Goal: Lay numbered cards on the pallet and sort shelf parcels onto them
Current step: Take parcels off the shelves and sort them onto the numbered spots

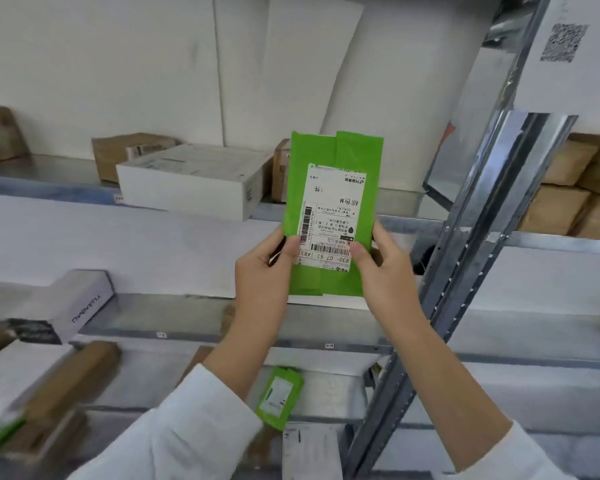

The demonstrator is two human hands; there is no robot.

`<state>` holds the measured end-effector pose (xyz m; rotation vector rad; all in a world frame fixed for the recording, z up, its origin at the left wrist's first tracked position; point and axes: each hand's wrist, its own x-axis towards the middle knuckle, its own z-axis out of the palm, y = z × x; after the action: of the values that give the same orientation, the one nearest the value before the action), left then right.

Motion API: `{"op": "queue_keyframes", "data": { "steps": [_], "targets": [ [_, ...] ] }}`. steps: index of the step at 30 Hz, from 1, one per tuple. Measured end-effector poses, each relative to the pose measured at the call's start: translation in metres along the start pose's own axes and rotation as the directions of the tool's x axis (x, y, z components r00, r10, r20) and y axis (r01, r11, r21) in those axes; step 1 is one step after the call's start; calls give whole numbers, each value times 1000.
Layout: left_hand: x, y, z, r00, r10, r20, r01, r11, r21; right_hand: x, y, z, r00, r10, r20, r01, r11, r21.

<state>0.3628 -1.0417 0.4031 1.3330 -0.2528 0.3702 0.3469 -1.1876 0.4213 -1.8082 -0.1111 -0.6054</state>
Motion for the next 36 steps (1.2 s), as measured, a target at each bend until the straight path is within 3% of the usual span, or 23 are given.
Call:
{"op": "queue_keyframes", "data": {
  "steps": [7,12,18,28,36],
  "targets": [
    [-98,9,-188,953,-108,-283,117,993,14,-129,-23,139,954,78,290,-111,989,99],
    [-165,30,-322,873,-166,-458,220,973,66,-216,-40,247,856,193,480,-284,951,124],
    [-226,67,-446,785,-149,-602,267,957,112,-291,-87,353,753,188,631,-307,948,83],
    [-326,118,-566,565,-47,-824,242,964,111,-392,-151,462,515,31,857,-234,967,105],
    [-358,131,-624,389,17,-921,254,959,125,-427,-169,538,334,-50,941,-224,966,131]
  ]
}}
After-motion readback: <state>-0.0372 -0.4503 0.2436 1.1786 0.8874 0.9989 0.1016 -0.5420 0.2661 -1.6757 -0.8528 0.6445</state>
